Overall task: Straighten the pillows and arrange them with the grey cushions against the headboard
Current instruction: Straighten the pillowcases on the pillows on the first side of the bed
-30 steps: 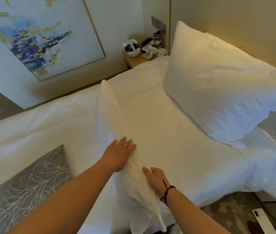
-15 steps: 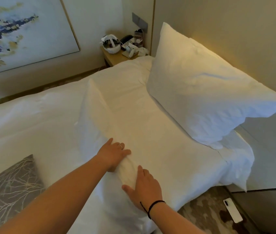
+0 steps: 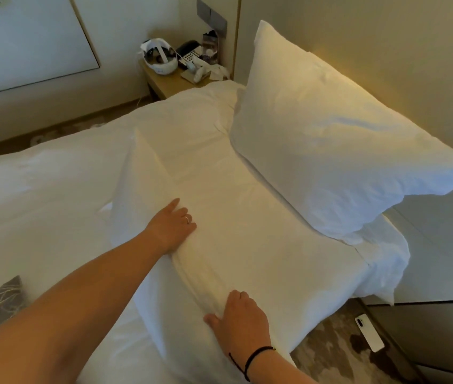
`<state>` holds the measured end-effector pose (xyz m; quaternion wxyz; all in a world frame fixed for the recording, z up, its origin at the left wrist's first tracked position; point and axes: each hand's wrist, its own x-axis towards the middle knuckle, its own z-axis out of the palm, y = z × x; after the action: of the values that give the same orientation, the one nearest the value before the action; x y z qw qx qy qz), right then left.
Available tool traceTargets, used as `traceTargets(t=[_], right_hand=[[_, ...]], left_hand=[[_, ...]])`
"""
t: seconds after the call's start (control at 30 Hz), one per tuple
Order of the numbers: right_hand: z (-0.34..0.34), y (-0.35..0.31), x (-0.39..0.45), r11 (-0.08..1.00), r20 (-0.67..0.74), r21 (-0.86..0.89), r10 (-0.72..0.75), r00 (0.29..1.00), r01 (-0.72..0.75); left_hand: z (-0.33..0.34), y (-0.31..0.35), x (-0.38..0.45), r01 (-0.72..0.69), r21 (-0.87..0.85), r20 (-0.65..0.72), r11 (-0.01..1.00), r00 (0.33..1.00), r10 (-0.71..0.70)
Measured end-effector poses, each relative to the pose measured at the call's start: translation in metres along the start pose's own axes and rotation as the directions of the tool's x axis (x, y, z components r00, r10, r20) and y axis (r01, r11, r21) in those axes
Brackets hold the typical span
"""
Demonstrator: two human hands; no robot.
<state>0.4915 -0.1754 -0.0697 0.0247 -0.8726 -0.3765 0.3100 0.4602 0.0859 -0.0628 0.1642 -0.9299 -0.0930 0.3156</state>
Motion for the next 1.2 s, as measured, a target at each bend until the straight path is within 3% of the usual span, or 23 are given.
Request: traceTargets(t=[0.27,0.47,0.63,0.73,0.8,0.87,0.97,1.03,1.2], right_hand=[[-0.014,0.025,0.041,0.986,0.099,0.101,-0.145,0.984,0.135],[-0.095,0.056,0.064,0.963,-0.020,0.178,-0.202,0.979,0.203],[-0.184,0.095,0.104,0.953,-0.174,0.125,-0.253,0.952,0.276],[-0.218,0.135,0.155,0.975,-0.268,0.035,-0.204,0.942,0.221],[-0.237,0.171,0.202,0.992,-0.324,-0.001,-0.123,0.938,0.130],[-0.249,0.200,0.241,0.998,-0.345,0.001,-0.052,0.937,0.056],[-0.238,0.212,0.273,0.994,-0.371,-0.041,-0.108,0.922,0.100],[-0.224,0.211,0.277,0.987,-0.413,-0.062,-0.162,0.896,0.150],[-0.220,0.217,0.278,0.987,-0.423,-0.057,-0.162,0.892,0.152]], left_hand=[[-0.024,-0.017,0.030,-0.114,0.054,0.008,0.992,0.994,0.113],[-0.108,-0.060,0.065,-0.159,0.058,0.090,0.985,0.984,0.154],[-0.203,-0.094,0.113,-0.063,-0.016,-0.109,0.998,0.992,0.061],[-0.241,-0.096,0.162,0.040,-0.119,-0.257,0.992,0.964,-0.070],[-0.250,-0.082,0.197,0.112,-0.289,-0.290,0.951,0.936,-0.198],[-0.241,-0.049,0.228,0.119,-0.489,-0.186,0.864,0.954,-0.236],[-0.203,0.014,0.252,0.154,-0.697,-0.055,0.701,0.962,-0.266],[-0.179,0.034,0.259,0.171,-0.735,-0.075,0.656,0.941,-0.330],[-0.169,0.034,0.262,0.147,-0.731,-0.127,0.667,0.930,-0.345]])
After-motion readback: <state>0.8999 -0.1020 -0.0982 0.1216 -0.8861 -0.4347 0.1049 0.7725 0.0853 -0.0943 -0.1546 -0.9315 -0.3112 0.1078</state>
